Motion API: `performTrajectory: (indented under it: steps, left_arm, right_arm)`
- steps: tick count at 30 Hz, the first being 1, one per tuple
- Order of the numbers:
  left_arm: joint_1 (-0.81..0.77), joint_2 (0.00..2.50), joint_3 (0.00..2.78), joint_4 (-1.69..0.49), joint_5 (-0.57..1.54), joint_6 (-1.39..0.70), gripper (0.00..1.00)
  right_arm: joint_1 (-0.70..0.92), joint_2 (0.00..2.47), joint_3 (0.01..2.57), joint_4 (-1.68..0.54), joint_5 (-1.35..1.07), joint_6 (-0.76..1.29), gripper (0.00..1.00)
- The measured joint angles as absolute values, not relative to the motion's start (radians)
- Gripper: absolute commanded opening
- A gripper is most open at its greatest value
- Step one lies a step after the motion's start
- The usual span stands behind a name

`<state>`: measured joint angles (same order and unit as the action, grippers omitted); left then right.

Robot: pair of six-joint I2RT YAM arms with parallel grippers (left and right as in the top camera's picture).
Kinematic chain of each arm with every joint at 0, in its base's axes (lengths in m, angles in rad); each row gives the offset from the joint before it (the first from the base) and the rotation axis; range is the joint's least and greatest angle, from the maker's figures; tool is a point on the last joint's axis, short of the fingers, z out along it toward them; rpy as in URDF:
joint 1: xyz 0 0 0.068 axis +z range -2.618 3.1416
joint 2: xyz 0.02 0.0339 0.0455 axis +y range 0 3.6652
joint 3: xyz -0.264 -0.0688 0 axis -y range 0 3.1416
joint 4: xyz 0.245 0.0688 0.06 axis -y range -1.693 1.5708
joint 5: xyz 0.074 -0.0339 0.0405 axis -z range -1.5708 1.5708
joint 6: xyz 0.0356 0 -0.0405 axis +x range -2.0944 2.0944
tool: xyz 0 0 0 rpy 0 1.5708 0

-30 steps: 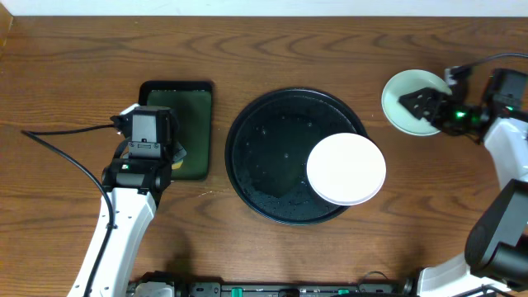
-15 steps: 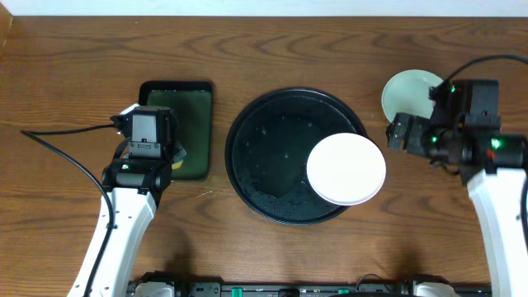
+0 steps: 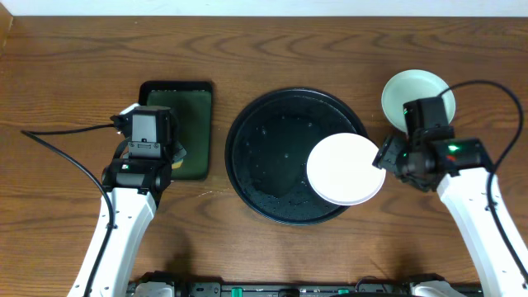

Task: Clean dirty plates on tray and stack at the side

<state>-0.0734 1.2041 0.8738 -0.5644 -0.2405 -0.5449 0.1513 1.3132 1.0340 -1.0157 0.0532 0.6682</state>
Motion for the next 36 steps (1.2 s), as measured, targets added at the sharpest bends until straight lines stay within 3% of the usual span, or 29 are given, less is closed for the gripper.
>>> performTrajectory:
  steps: [11, 14, 21, 24, 28, 36]
  left_arm:
    - [-0.073, 1.204, 0.874, -0.55, -0.241, -0.545, 0.08]
    - [-0.073, 1.204, 0.874, -0.549, -0.241, -0.545, 0.08]
    - [-0.073, 1.204, 0.874, -0.55, -0.241, -0.545, 0.08]
    - [-0.073, 1.204, 0.874, -0.549, -0.241, -0.545, 0.08]
    - [-0.073, 1.204, 0.874, -0.55, -0.241, -0.545, 0.08]
    - [-0.073, 1.204, 0.874, -0.549, -0.241, -0.545, 0.08]
  right_arm:
    - [0.152, 1.367, 0.846, -0.819, -0.004, 0.696, 0.73]
    - [0.152, 1.421, 0.841, -0.807, -0.016, 0.688, 0.65]
    - [0.152, 1.496, 0.84, -0.77, -0.029, 0.674, 0.27]
    - [0.152, 1.497, 0.84, -0.765, -0.03, 0.675, 0.22]
    - [0.152, 1.497, 0.84, -0.768, -0.03, 0.67, 0.02]
    - [0.152, 1.497, 0.865, -0.794, -0.049, 0.646, 0.01]
